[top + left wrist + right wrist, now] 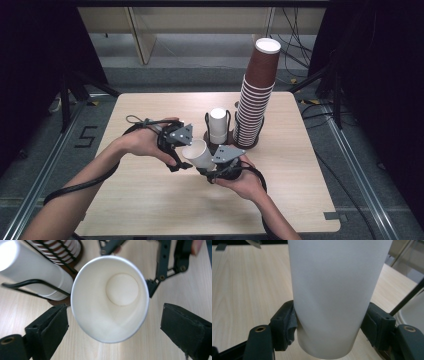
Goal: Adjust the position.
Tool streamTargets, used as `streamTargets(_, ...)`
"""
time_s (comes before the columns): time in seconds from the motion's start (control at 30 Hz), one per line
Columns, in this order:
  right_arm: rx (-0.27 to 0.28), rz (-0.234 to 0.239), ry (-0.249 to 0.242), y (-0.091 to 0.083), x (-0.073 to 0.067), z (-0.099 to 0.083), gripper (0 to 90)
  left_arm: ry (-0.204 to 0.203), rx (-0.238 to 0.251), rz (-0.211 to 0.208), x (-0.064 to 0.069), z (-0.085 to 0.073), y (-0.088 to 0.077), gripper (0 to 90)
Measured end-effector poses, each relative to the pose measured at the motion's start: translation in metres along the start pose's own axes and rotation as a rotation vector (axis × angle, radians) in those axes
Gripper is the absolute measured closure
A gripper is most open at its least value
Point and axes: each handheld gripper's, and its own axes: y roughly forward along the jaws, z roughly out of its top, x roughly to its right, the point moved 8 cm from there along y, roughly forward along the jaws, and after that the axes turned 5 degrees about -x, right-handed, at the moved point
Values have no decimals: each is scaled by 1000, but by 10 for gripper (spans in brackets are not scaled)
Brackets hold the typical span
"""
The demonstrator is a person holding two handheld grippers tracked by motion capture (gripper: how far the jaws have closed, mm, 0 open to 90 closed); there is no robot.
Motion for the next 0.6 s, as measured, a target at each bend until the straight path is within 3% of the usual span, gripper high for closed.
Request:
streamTargets(0.03,0,0,0,0,0,0,338,0,0,0,0,0,0,75)
streamTargets(0.1,35,-30,32,0,2,3,338,-38,54,20,-3,-4,-4,77)
streamTargets(0.17,57,-52,26,0,5,4,337,-81,115,28,-2,-7,-6,77)
streamTargets(0.2,61,-58,58,0,5,4,337,-99,142,30,-2,-9,-7,77)
streamTargets(0.23,72,-73,60,0,6,4,337,-136,198,40,-1,-11,-8,77)
streamTargets(0.3,79,-73,81,0,6,5,337,-151,221,49,-1,-13,-8,77)
streamTargets(0.43,129,-111,98,-1,10,9,337,-246,335,77,-2,-14,-10,75)
streamTargets(0.47,132,-102,119,-2,9,9,336,-291,392,82,-2,-13,-10,75)
streamTargets(0.6,158,-124,122,-1,11,11,336,-328,436,98,-1,-15,-7,75)
